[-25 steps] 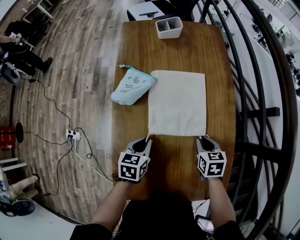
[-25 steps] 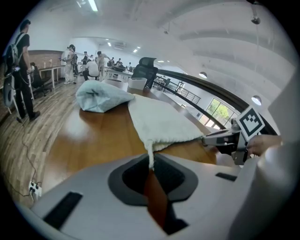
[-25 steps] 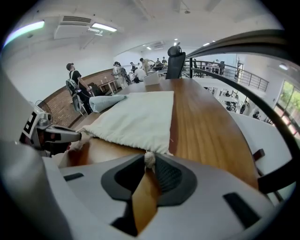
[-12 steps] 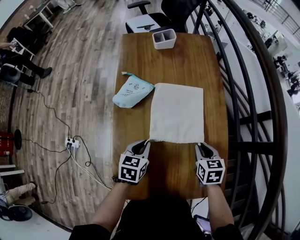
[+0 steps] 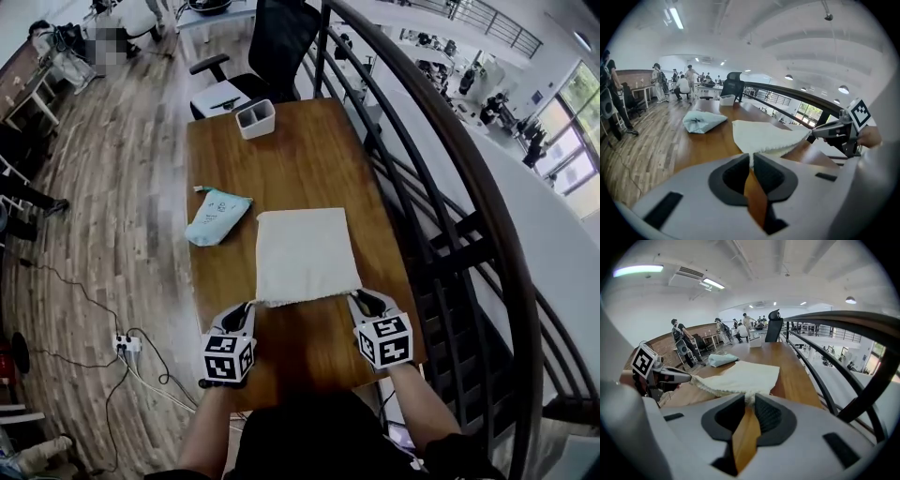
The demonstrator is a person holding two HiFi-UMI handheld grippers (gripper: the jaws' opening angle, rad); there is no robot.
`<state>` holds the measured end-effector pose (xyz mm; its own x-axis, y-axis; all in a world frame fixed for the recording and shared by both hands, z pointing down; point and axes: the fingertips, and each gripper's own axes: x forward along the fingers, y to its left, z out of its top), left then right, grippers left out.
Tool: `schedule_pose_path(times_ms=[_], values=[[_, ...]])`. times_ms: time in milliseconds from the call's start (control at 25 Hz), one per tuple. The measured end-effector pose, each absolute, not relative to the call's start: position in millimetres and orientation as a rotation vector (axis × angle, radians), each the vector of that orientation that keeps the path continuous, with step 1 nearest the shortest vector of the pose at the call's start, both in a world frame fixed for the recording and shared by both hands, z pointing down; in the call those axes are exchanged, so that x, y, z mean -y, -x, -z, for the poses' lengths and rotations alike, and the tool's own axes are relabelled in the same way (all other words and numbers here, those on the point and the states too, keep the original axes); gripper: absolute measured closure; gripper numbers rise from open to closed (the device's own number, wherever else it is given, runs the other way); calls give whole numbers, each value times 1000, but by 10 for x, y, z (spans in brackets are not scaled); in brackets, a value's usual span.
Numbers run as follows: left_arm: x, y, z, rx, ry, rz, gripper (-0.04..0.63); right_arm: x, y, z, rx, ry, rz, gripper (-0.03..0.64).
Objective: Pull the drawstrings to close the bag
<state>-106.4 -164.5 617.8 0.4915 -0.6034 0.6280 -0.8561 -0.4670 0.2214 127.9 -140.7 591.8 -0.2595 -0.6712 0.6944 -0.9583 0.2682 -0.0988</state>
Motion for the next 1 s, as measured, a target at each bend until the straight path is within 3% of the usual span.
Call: schedule_pose_path(times_ms=[1000], values=[[1263, 1319, -5399, 1496, -2248, -685, 557, 1214, -1669, -5311, 2173, -1449, -620, 560]])
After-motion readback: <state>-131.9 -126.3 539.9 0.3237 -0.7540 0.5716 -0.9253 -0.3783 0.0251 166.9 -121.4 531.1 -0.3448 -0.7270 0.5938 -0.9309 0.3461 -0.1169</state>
